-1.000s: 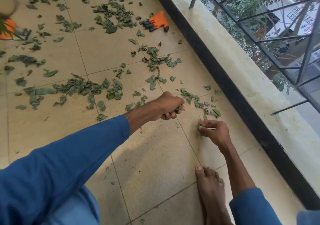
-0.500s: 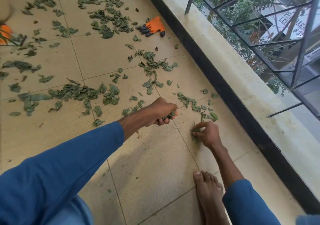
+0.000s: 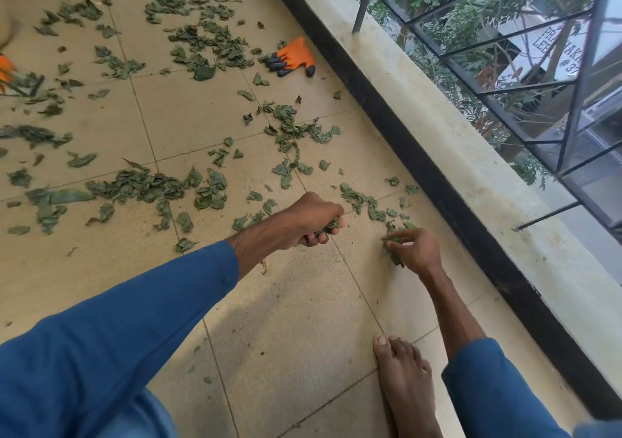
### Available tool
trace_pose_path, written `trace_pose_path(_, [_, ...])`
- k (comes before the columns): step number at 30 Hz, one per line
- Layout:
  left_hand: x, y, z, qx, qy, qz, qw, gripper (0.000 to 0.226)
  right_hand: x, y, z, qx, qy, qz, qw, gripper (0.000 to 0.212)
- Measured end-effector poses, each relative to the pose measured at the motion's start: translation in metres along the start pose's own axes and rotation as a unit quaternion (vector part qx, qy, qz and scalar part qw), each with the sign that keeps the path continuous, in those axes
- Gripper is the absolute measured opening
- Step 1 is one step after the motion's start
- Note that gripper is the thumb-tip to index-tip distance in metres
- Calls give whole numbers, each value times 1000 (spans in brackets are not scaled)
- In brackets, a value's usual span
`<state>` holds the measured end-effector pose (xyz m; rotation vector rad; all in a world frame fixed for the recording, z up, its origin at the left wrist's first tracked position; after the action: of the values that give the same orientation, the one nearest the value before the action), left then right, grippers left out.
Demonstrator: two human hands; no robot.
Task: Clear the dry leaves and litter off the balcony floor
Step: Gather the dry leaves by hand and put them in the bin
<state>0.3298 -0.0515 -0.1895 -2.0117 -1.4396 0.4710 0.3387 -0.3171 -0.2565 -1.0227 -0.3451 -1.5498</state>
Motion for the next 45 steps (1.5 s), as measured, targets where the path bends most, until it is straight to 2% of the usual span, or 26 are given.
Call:
trace_pose_path(3, [-1, -1, -1, -3, 4, 3, 1000, 25, 1, 10, 10, 24, -53, -36, 998, 20])
trace_pose_path(6, [-4, -3, -2, -5, 7, 8, 1000, 26, -21, 10, 7, 15, -81, -18, 996, 10])
trace_pose_path(9, [-4, -3, -5, -7, 11, 8, 1000, 25, -35, 1, -3, -10, -99, -17, 995, 13])
trace_pose_path(12, [-4, -4, -8, -8, 18, 8, 1000, 24, -40, -7, -12, 5, -126, 5, 992, 32])
trace_pose_path(15, [-5, -3, -9, -5, 22, 8, 1000, 24, -31, -3, -25, 1, -114, 16, 993, 26])
trace_pose_path(19, [-8, 2, -9, -3, 19, 11, 1000, 26, 8, 13, -33, -32, -62, -17, 997, 22])
trace_pose_path(23, [-10, 5, -7, -3, 18, 15, 1000, 28, 25, 26, -15, 2, -103, -44, 994, 22])
trace_pose_path(27, [-11, 3, -5, -3, 14, 22, 1000, 26, 5, 30, -1, 63, -152, -16, 986, 21])
trace_pose_path(32, [-8, 5, -1, 1, 10, 21, 1000, 26, -13, 12, 0, 105, -192, -46, 975, 21])
trace_pose_path(35, [-6, 6, 0, 5, 6, 18, 1000, 25, -16, -1, 1, 106, -178, -61, 976, 22])
trace_pose_path(38, [-4, 7, 1, 6, 7, 15, 1000, 25, -5, -3, -7, 43, -89, -63, 993, 33])
trace_pose_path(45, [-1, 6, 1, -2, 7, 17, 1000, 25, 42, 23, -22, -40, -5, -89, 995, 23])
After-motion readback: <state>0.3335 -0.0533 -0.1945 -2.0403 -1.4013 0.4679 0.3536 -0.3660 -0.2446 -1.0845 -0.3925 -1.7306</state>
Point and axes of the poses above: each hand's wrist, its own y-axis towards the middle knuckle, its own x-axis out of the back of the hand, z = x × y, the point moved 10 cm from there along y, towards the middle knuckle, and after that the axes turned 2 degrees about -y, right-handed, at the moved point
